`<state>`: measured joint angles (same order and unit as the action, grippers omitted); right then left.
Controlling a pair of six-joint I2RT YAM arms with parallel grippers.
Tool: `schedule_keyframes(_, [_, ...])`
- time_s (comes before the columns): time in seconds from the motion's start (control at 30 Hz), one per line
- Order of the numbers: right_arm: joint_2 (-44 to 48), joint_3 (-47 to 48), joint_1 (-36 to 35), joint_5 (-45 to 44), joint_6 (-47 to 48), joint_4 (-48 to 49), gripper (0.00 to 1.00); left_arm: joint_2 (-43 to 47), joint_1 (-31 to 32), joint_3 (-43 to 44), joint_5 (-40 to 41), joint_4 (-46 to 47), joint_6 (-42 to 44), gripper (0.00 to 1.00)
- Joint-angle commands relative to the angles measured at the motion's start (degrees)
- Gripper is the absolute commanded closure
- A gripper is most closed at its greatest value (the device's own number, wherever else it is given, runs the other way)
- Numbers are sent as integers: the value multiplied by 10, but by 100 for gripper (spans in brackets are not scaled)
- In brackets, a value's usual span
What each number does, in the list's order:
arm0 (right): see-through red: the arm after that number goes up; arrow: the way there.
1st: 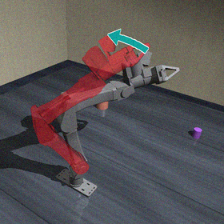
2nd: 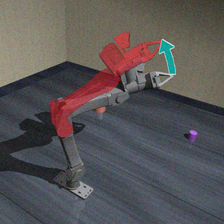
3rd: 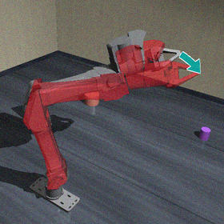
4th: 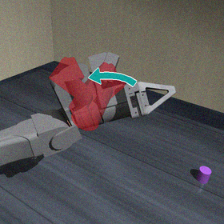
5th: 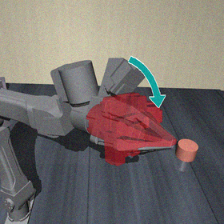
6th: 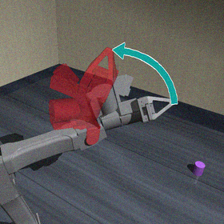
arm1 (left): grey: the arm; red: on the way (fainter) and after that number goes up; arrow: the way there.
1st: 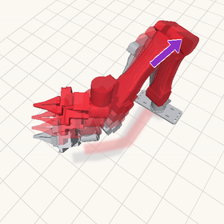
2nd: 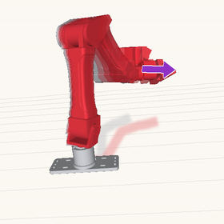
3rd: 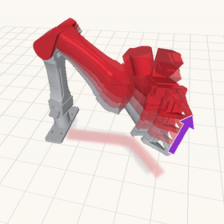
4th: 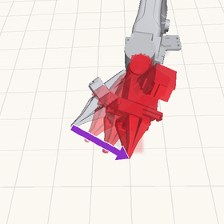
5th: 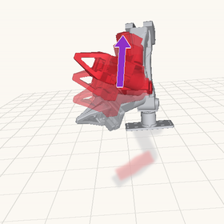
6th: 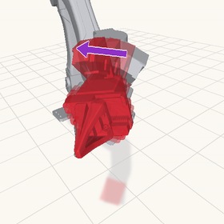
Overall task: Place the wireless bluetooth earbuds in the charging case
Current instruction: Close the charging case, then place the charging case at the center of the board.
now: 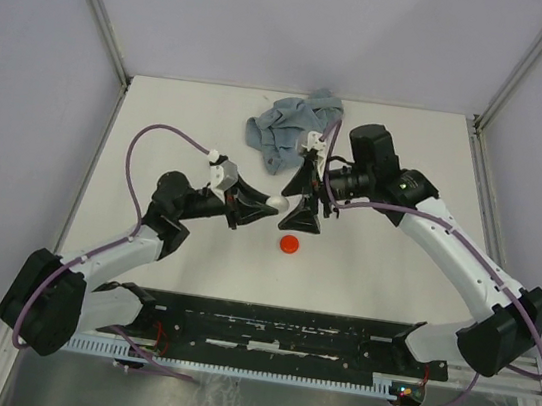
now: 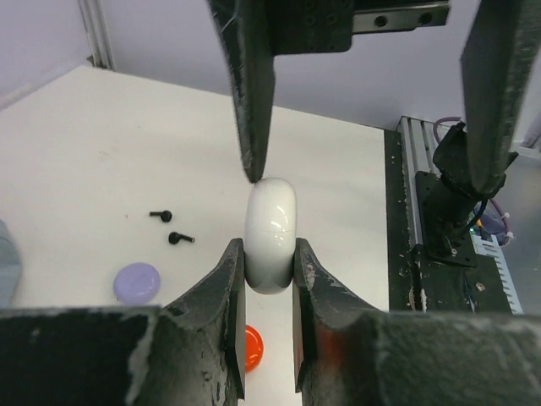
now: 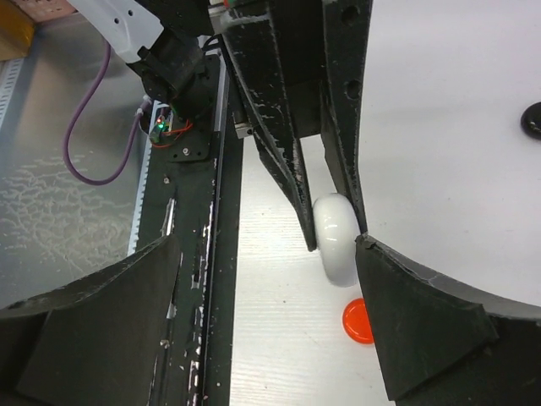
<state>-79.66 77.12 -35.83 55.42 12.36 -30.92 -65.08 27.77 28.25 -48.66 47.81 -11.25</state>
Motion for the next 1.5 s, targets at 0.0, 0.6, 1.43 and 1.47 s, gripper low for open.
schedule_keyframes(0.0, [31, 16, 1, -11, 32, -30, 7, 4, 0, 22, 63, -66, -4, 97])
schedule_keyframes(0.6, [92, -116, 0, -479, -84, 45, 4, -131, 0, 97, 247, -366, -220, 91])
schedule_keyframes(1.43, [110, -153, 1, -539, -83, 33, 3, -373, 25, 285, 390, -548, -277, 36])
schedule_keyframes(1.47, [111, -152, 1, -541, -81, 32, 3, -367, 24, 290, 404, -565, -269, 33])
